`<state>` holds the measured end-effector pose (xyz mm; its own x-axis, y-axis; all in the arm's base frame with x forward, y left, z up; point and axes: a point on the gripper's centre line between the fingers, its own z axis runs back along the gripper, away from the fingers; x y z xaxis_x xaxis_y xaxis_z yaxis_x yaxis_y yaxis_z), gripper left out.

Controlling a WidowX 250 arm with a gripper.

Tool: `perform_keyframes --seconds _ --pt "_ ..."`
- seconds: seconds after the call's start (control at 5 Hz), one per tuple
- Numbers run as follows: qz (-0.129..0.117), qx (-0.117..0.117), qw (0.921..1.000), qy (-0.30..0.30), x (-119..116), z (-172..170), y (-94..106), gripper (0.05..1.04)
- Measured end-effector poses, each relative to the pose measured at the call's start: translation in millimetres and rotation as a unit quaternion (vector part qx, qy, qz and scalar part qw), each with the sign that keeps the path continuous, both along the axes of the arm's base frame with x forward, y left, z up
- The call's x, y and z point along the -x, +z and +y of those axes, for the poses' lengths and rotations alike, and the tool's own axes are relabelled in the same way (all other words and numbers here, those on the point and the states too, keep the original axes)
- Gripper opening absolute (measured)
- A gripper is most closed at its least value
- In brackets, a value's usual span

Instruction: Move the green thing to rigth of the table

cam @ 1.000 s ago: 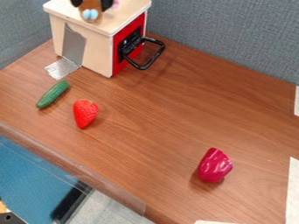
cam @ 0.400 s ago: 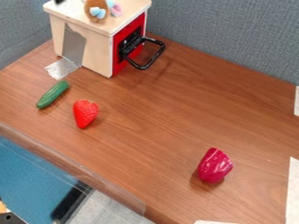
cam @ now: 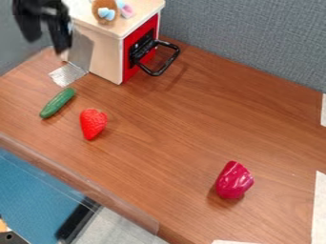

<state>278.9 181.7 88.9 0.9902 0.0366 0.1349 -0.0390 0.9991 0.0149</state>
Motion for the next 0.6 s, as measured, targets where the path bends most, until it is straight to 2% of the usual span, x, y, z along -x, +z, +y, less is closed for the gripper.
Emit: perform_keyframes --seconds 0.2,0.4,0.6 --pt "0.024 -0.024 0.9994 0.008 11 5 -40.5 1.001" --pt "0.033 -0.034 0.9987 0.018 13 10 -69.9 1.001" --pt "0.044 -0.026 0.9985 0.021 14 9 -87.6 1.001"
